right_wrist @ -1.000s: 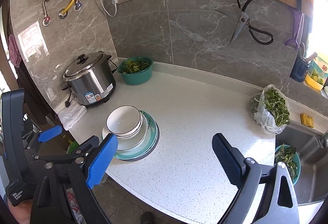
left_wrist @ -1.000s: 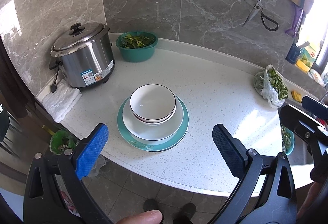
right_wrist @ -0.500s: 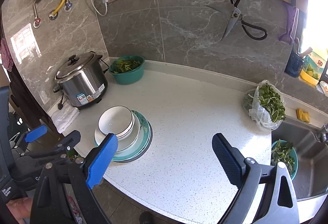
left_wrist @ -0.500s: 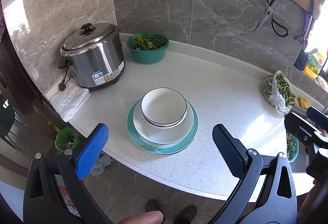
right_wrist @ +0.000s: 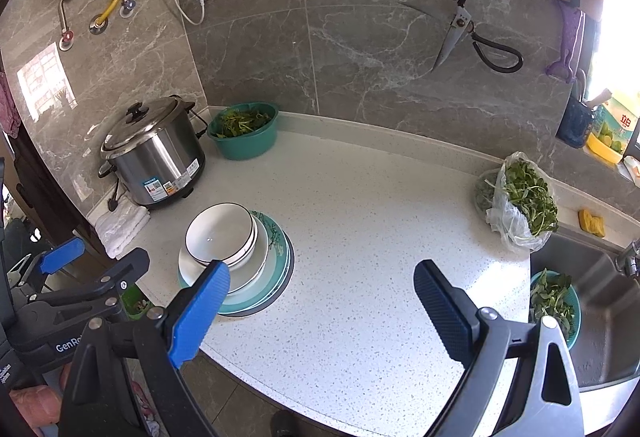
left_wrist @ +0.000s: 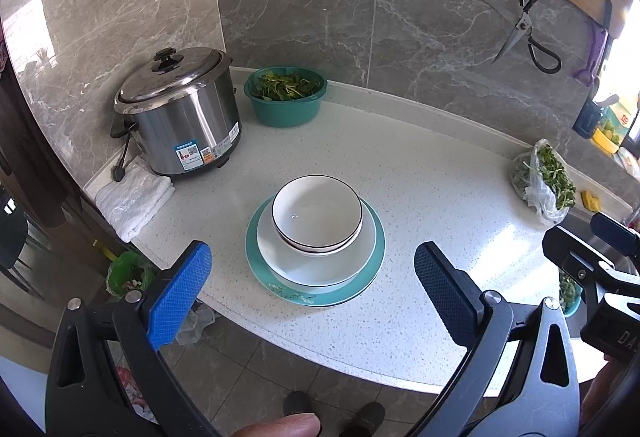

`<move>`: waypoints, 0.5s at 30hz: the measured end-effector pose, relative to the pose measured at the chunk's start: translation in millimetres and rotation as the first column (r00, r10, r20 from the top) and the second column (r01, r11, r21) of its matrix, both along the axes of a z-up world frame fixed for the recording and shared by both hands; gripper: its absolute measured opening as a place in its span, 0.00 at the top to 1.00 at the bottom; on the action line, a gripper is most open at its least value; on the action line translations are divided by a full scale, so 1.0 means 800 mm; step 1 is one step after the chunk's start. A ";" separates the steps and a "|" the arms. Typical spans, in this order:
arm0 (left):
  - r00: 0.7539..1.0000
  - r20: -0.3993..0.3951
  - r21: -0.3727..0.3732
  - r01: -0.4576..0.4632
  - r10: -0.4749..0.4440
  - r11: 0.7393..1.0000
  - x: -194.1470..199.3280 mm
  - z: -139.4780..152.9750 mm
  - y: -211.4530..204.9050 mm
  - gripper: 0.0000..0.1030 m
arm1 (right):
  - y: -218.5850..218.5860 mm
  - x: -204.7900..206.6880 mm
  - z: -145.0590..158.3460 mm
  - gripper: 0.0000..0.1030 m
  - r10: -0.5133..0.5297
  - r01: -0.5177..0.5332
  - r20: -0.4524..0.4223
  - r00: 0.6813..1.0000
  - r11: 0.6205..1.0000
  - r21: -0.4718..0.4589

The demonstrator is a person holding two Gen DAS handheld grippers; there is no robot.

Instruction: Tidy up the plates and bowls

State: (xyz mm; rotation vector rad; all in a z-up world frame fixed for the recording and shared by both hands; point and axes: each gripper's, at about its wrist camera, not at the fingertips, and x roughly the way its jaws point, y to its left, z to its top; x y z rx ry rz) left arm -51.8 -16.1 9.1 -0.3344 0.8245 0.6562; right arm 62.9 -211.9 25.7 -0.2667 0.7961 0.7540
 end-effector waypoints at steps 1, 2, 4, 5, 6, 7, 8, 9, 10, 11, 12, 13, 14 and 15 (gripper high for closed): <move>1.000 0.000 0.000 0.000 0.000 1.000 0.000 0.000 0.000 0.00 | 0.000 0.000 0.000 0.07 -0.001 0.001 0.000 1.000 1.000 0.000; 1.000 0.000 0.000 0.000 0.000 1.000 0.000 0.000 0.000 0.00 | 0.000 0.000 0.000 0.07 -0.001 0.001 0.000 1.000 1.000 -0.001; 1.000 -0.001 0.000 0.000 0.000 1.000 0.002 0.000 0.000 0.00 | 0.001 0.002 0.000 0.07 0.001 -0.001 -0.002 1.000 1.000 -0.002; 1.000 0.000 -0.001 0.000 0.000 1.000 0.002 0.000 0.000 0.00 | 0.001 0.002 0.000 0.07 0.002 -0.002 -0.001 1.000 1.000 -0.003; 1.000 0.001 -0.001 0.002 -0.002 1.000 0.002 0.000 0.001 0.00 | 0.001 0.002 -0.001 0.07 0.003 -0.003 -0.002 1.000 1.000 -0.004; 1.000 0.000 0.000 0.002 -0.002 1.000 0.002 0.000 0.000 0.00 | 0.001 0.003 -0.001 0.07 0.004 -0.004 -0.003 1.000 1.000 -0.004; 1.000 -0.002 0.001 0.001 -0.001 1.000 0.003 0.000 0.000 0.00 | 0.001 0.003 -0.001 0.07 0.004 -0.004 -0.003 1.000 1.000 -0.005; 1.000 -0.002 -0.001 0.001 -0.001 1.000 0.003 0.000 0.000 0.00 | 0.001 0.004 -0.001 0.07 0.005 -0.005 -0.003 1.000 1.000 -0.005; 1.000 -0.002 -0.001 0.002 -0.002 1.000 0.004 -0.001 0.000 0.00 | 0.001 0.003 -0.001 0.07 0.004 -0.004 -0.003 1.000 1.000 -0.005; 1.000 -0.003 0.000 0.001 -0.001 1.000 0.004 -0.001 0.000 0.00 | 0.001 0.003 -0.001 0.07 0.004 -0.004 -0.003 1.000 1.000 -0.004; 1.000 -0.002 -0.001 0.000 0.000 1.000 0.004 -0.001 -0.001 0.00 | 0.001 0.003 -0.001 0.07 0.004 -0.004 -0.003 1.000 1.000 -0.004; 1.000 -0.003 -0.001 0.001 -0.001 1.000 0.005 -0.001 0.000 0.00 | 0.001 0.003 -0.001 0.07 0.004 -0.004 -0.003 1.000 1.000 -0.004; 1.000 -0.003 -0.001 0.000 0.000 1.000 0.004 -0.001 -0.001 0.00 | 0.001 0.003 -0.001 0.07 0.004 -0.004 -0.002 1.000 1.000 -0.005; 1.000 -0.003 -0.001 0.000 0.000 1.000 0.004 -0.002 -0.001 0.00 | 0.001 0.003 -0.001 0.07 0.004 -0.004 -0.003 1.000 1.000 -0.005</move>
